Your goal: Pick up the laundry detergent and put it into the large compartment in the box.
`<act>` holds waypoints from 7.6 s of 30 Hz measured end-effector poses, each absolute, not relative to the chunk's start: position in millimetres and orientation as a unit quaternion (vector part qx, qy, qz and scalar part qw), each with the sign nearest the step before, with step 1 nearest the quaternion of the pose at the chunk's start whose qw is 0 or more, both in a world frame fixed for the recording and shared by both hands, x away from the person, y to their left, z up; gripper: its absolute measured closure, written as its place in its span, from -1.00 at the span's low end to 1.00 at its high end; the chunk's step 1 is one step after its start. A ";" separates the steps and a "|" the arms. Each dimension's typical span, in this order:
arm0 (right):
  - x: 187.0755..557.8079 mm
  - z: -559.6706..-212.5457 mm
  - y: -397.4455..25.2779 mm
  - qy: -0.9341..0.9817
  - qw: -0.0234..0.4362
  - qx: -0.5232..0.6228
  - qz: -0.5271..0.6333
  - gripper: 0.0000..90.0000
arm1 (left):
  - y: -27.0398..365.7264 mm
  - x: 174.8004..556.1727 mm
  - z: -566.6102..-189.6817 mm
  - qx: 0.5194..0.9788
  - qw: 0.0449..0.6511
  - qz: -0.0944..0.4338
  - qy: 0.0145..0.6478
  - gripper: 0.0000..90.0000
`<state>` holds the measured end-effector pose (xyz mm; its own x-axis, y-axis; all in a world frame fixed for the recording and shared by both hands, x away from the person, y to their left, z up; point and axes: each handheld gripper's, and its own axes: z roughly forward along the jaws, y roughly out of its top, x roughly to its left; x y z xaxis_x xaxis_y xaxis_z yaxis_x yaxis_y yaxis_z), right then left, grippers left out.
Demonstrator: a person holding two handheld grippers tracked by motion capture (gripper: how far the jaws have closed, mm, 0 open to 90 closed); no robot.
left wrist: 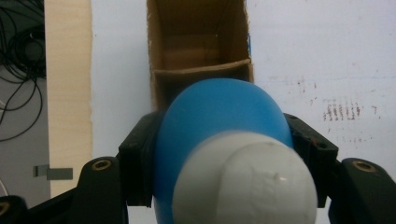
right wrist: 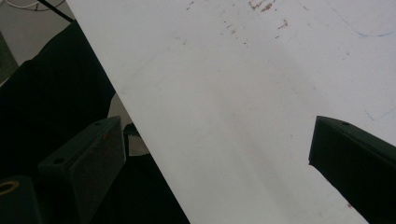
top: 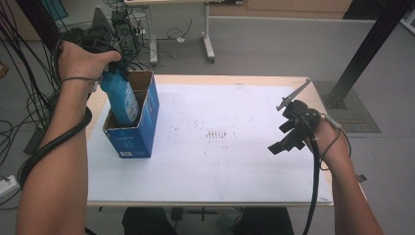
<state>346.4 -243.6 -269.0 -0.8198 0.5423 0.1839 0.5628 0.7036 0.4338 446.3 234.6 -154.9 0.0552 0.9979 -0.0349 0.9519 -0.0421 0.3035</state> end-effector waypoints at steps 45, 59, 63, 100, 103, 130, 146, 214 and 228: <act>347.7 -272.6 -242.1 -0.922 0.024 -0.302 -0.241 -0.92 | 231.6 451.2 -247.0 0.711 0.101 0.059 0.694 -0.17; 347.8 -275.4 -243.5 -0.922 0.026 -0.304 -0.239 -0.92 | 235.9 452.9 -267.0 0.708 0.089 0.052 0.698 -0.17; 347.9 -275.5 -243.4 -0.921 0.026 -0.306 -0.239 -0.92 | 235.8 452.2 -266.7 0.708 0.090 0.052 0.698 -0.17; 348.1 -276.7 -243.7 -0.921 0.028 -0.307 -0.240 -0.92 | 234.6 451.3 -268.3 0.701 0.095 0.063 0.704 -0.17; 348.1 -276.8 -244.2 -0.921 0.028 -0.306 -0.241 -0.92 | 234.9 451.1 -268.3 0.700 0.096 0.063 0.705 -0.17; 349.7 -277.7 -244.2 -0.920 0.029 -0.306 -0.242 -0.92 | 233.2 452.8 -268.9 0.700 0.094 0.064 0.705 -0.17; 349.3 -277.2 -244.3 -0.920 0.028 -0.307 -0.243 -0.92 | 234.0 452.4 -268.8 0.698 0.095 0.065 0.707 -0.17; 350.3 -274.4 -243.0 -0.920 0.028 -0.305 -0.245 -0.92 | 224.9 441.6 -222.8 0.697 0.121 0.076 0.703 -0.53; 353.3 -274.2 -239.3 -0.921 0.030 -0.304 -0.240 -0.92 | 211.5 426.7 -179.4 0.707 0.145 0.109 0.683 -0.80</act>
<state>353.3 -239.3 -274.2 -0.8137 0.5455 0.2007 0.5741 0.7000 0.4247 426.7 211.5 -179.4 0.0427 0.9981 -0.0437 0.9348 -0.0245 0.3543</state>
